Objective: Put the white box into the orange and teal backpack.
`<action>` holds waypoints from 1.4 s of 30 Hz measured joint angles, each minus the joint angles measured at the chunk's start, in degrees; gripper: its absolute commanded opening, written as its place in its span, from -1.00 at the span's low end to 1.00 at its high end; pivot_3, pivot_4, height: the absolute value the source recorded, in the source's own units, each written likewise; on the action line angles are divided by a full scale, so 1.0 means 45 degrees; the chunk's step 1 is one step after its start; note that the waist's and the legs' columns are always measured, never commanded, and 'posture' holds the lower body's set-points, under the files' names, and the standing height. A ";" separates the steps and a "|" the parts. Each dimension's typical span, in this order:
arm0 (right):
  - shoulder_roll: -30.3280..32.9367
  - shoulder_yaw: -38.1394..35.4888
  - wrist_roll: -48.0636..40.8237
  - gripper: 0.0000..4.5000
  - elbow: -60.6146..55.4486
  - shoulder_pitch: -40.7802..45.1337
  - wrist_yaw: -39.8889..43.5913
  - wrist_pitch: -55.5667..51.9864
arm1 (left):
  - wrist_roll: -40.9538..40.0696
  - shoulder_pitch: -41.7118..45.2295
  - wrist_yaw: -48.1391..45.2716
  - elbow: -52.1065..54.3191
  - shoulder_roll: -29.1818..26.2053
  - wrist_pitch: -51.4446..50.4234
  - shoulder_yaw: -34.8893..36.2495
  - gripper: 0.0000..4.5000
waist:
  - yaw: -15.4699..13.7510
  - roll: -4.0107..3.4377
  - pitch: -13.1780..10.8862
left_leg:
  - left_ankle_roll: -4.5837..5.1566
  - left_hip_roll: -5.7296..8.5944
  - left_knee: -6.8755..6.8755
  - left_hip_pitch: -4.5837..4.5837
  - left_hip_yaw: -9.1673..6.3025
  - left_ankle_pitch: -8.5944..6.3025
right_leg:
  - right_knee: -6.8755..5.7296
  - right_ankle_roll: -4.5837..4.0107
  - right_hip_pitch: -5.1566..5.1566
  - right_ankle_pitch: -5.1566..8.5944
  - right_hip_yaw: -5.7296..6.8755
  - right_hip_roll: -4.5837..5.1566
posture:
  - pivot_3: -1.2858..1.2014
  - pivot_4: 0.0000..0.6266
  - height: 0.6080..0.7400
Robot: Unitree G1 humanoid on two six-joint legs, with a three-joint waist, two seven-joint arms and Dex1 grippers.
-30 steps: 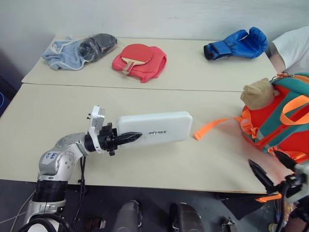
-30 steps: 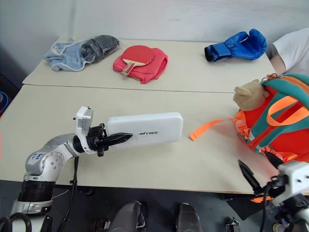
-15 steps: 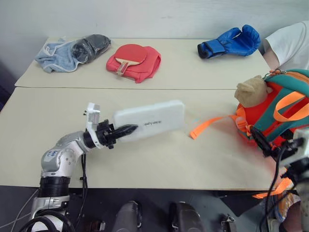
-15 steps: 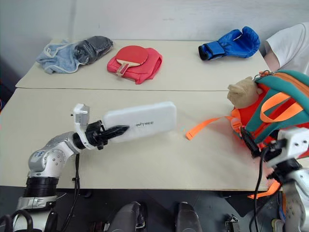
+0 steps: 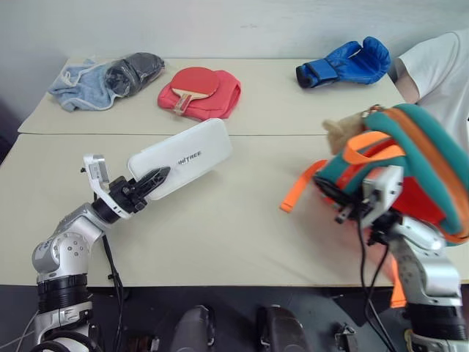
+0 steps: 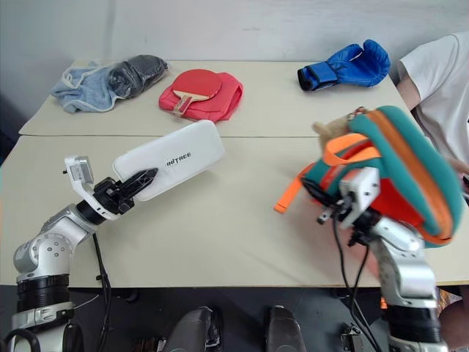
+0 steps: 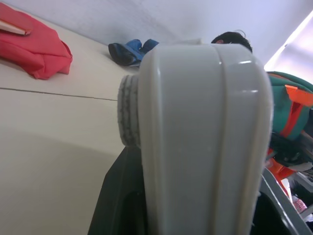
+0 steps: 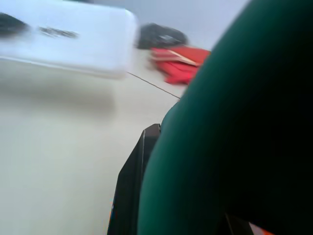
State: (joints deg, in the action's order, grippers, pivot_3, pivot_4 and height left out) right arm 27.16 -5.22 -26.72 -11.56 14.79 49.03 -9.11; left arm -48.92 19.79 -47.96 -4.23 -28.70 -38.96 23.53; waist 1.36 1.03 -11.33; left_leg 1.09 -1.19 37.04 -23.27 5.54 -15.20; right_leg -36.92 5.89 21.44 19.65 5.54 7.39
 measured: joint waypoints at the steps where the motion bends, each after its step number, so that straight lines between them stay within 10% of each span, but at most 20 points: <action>1: -0.0215 0.0410 -0.0053 -1.00 -0.0022 0.0307 0.0188 -0.0083 | -0.0116 0.0015 0.0101 0.0008 -0.0001 -0.0073 0.0097 -0.43 | 0.0037 0.0000 0.0000 | -0.0001 -0.0003 0.0000 -0.0001 0.0000 0.0000 | -0.0007 0.0000 0.0000 0.0000 0.0009 -0.0002 | 0.03 -0.52 1.00; 7: -0.0767 0.2068 -0.1811 -1.00 -0.1218 0.1598 0.0910 -0.2315 | -0.0534 0.0180 0.0723 0.0215 -0.0152 -0.0652 0.0284 -0.43 | 0.0044 0.0002 -0.0001 | -0.0002 -0.0006 0.0005 -0.0015 -0.0010 0.0000 | -0.0018 0.0000 -0.0004 0.0000 0.0055 0.0002 | 0.03 -0.52 1.00; 15: 0.3209 0.0505 -0.6382 -1.00 -0.3852 0.0245 0.2162 -0.6772 | -0.1104 -0.0341 0.0909 0.1250 -0.0583 -0.0754 0.1263 -0.43 | -0.0098 0.0030 -0.0006 | 0.0029 0.0007 0.0010 -0.0028 -0.0043 -0.0025 | 0.0092 -0.0001 -0.0040 -0.0001 0.0056 0.0042 | 0.03 -0.52 1.00; 27: 0.3799 -0.0600 -0.5312 -1.00 -0.2212 0.0642 0.2027 -0.6531 | -0.3569 -0.1940 -0.0527 0.3996 -0.2897 -0.2303 0.2082 -0.43 | -0.0124 0.0029 -0.0007 | 0.0005 -0.0002 0.0008 -0.0021 -0.0036 -0.0034 | 0.0088 -0.0002 -0.0032 0.0000 0.0048 0.0032 | 0.03 -0.52 1.00; 42: 0.3764 -0.0429 -0.4819 -1.00 -0.1959 0.0345 0.2591 -0.6326 | 0.1577 0.1226 -0.2776 0.2832 -0.3157 0.2324 -0.2636 -0.43 | -0.0505 0.0029 -0.0007 | 0.0022 0.0015 0.0014 -0.0019 -0.0005 -0.0036 | 0.0086 0.0008 -0.0028 -0.0007 0.0102 0.0022 | 0.03 -0.52 1.00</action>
State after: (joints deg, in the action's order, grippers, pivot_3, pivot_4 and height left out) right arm 44.10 -7.15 -48.40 -20.37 16.35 60.69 -37.58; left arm -41.82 25.31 -60.46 8.51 -42.91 -28.50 11.67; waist -0.92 1.16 -11.36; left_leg 1.19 -1.12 37.10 -23.35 5.51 -15.36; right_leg -36.53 5.92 21.31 19.61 6.00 7.48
